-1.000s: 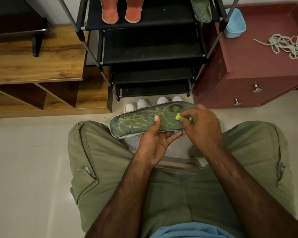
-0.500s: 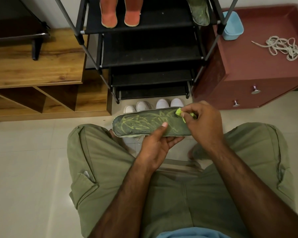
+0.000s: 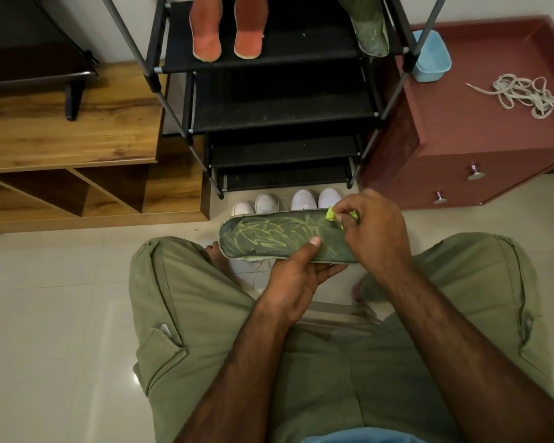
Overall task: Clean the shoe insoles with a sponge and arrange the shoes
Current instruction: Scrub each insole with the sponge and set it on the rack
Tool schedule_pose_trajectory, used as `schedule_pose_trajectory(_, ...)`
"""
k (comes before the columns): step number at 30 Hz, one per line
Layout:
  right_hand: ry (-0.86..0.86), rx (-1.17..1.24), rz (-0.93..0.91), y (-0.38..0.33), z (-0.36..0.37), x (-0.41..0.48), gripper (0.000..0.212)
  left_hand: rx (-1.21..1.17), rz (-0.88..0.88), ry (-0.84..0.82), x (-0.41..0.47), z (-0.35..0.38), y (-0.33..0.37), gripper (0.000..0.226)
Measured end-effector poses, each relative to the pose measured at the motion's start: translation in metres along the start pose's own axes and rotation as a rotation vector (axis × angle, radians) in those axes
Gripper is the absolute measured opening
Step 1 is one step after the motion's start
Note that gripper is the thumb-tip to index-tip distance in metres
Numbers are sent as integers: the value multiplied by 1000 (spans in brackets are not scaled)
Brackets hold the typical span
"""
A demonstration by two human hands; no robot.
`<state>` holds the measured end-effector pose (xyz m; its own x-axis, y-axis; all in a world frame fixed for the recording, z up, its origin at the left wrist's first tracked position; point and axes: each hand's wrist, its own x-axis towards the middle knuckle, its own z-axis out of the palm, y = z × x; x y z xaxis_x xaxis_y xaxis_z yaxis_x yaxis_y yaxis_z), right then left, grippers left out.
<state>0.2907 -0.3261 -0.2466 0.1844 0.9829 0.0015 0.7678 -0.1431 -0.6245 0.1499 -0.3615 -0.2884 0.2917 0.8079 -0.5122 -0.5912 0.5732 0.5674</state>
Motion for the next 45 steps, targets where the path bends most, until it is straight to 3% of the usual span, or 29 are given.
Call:
schedule_pose_trajectory(5, -109, 54, -146, -21, 12, -8, 17, 66, 11, 2, 0, 0, -1, 39)
schedule_pose_trajectory(10, -44, -32, 50, -3, 0, 2, 15, 40, 1, 18, -2, 0, -1, 35)
schedule_pose_trajectory(15, -90, 37, -56, -23, 10, -8, 17, 78, 0, 24, 0, 3, -2, 39)
schedule_pose_trajectory(20, -5, -19, 104, -6, -1, 0, 14, 42, -4, 25, -2, 3, -1, 34)
schedule_pose_trajectory(25, -92, -4, -28, -20, 11, -11, 16, 82, 1, 14, -2, 3, 0, 37)
schedule_pose_trajectory(29, 1, -37, 110, -11, 2, -3, 13, 40, -4, 22, -2, 3, 1, 35)
schedule_pose_trajectory(34, -65, -32, -11, -24, 13, -13, 15, 107, -23, 21, -2, 4, -2, 30)
schedule_pose_trajectory(39, 21, -73, 127, -14, 5, -6, 12, 59, -40, 37, -4, 7, -2, 28)
schedule_pose_trajectory(43, -64, -50, -19, -23, 12, -12, 14, 99, -28, 40, -1, 5, -3, 28)
schedule_pose_trajectory(45, -41, -49, 35, -16, 7, -6, 13, 79, -15, 35, -1, 2, -1, 32)
